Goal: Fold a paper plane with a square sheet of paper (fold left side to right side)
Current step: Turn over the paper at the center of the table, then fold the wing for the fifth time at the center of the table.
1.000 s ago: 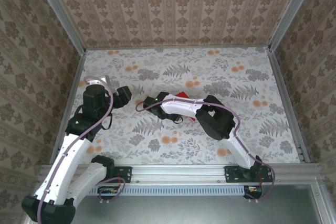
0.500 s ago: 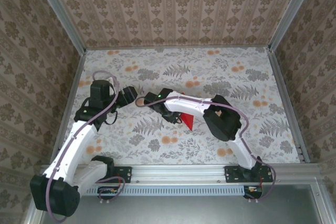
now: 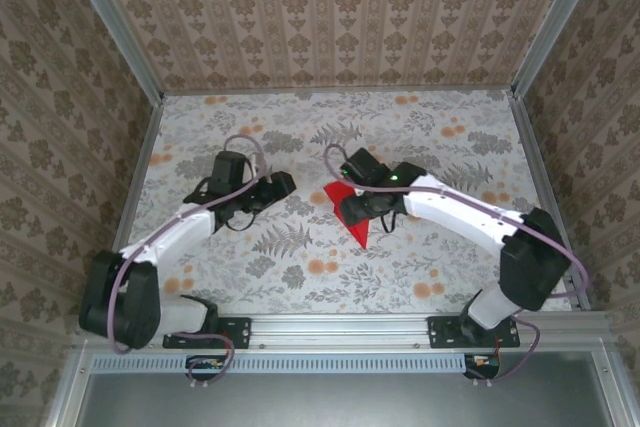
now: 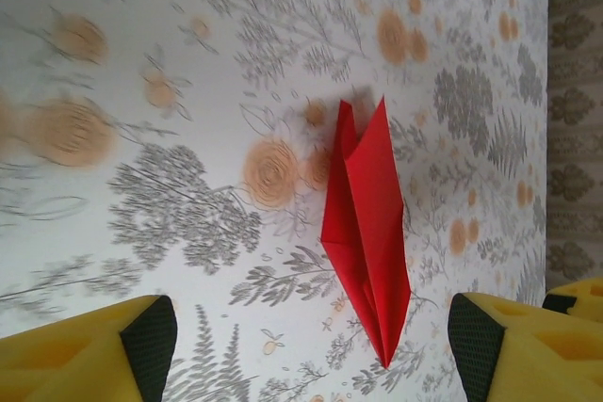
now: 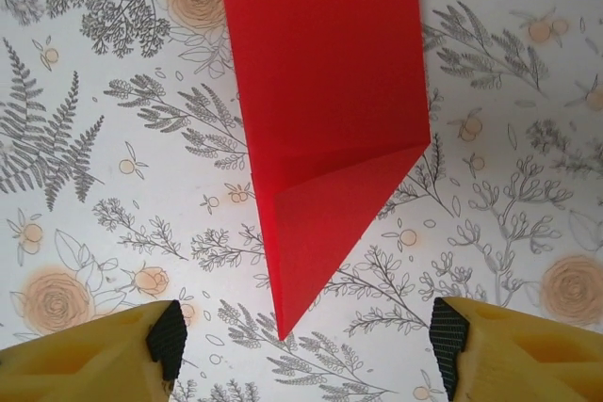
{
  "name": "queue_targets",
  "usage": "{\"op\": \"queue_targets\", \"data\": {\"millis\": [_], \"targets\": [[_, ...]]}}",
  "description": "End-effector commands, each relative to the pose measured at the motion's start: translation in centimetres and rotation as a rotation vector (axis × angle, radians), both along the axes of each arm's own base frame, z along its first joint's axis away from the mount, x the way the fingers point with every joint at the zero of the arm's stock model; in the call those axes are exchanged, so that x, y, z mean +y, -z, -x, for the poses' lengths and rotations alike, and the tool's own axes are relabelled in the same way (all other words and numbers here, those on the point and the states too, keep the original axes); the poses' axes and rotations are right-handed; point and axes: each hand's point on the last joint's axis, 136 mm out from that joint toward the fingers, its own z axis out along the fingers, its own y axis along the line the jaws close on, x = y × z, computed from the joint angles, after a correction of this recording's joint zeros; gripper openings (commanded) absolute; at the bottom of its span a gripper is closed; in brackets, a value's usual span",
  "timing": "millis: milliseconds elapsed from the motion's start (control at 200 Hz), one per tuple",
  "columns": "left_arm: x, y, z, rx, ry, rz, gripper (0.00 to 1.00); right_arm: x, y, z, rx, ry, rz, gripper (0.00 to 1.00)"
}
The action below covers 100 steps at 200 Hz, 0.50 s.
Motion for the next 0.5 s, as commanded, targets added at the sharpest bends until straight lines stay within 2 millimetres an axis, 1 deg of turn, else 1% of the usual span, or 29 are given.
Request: {"op": "queue_targets", "data": {"millis": [0, 10, 20, 25, 45, 55, 75, 195, 290, 405, 495], "targets": [[-3.4, -0.6, -1.4, -0.015, 0.045, 0.078, 0.79, 0.5, -2.0, -1.3, -0.063, 0.059, -0.244, 0.79], [-3.5, -0.7, -1.7, -0.021, 0.043, 0.082, 0.79, 0.3, -2.1, -1.4, -0.065, 0.065, -0.254, 0.79], [-3.6, -0.4, -1.9, -0.015, 0.043, 0.082, 0.79, 0.1, -2.1, -1.4, -0.066, 0.070, -0.262, 0.80], [-4.1, -0.3, -1.6, -0.013, 0.057, 0.082, 0.79, 0.0, -2.0, -1.4, -0.064, 0.075, -0.265, 0.80], [-5.1, -0.1, -1.5, -0.011, 0.078, 0.085, 0.79, -0.4, -1.6, -1.5, -0.057, 0.088, -0.274, 0.81], [-5.4, 0.1, -1.5, -0.006, 0.083, 0.084, 0.78, -0.7, -2.2, -1.6, -0.073, 0.093, -0.291, 0.82], [-6.0, 0.4, -1.7, -0.001, 0.090, 0.086, 0.78, -1.1, -2.4, -1.7, -0.082, 0.106, -0.310, 0.84], [-9.5, 1.9, -2.4, 0.030, 0.151, 0.102, 0.76, -3.3, -2.0, -2.1, -0.085, 0.172, -0.388, 0.93], [-11.0, 3.4, -3.2, 0.049, 0.159, 0.087, 0.76, -4.6, -1.9, -2.2, -0.091, 0.215, -0.454, 1.00], [-12.0, 4.9, -3.9, 0.080, 0.158, 0.076, 0.73, -5.6, -2.1, -2.1, -0.098, 0.238, -0.521, 1.00], [-12.7, 5.7, -4.3, 0.090, 0.167, 0.080, 0.70, -6.3, -2.1, -1.9, -0.096, 0.246, -0.546, 1.00]]}}
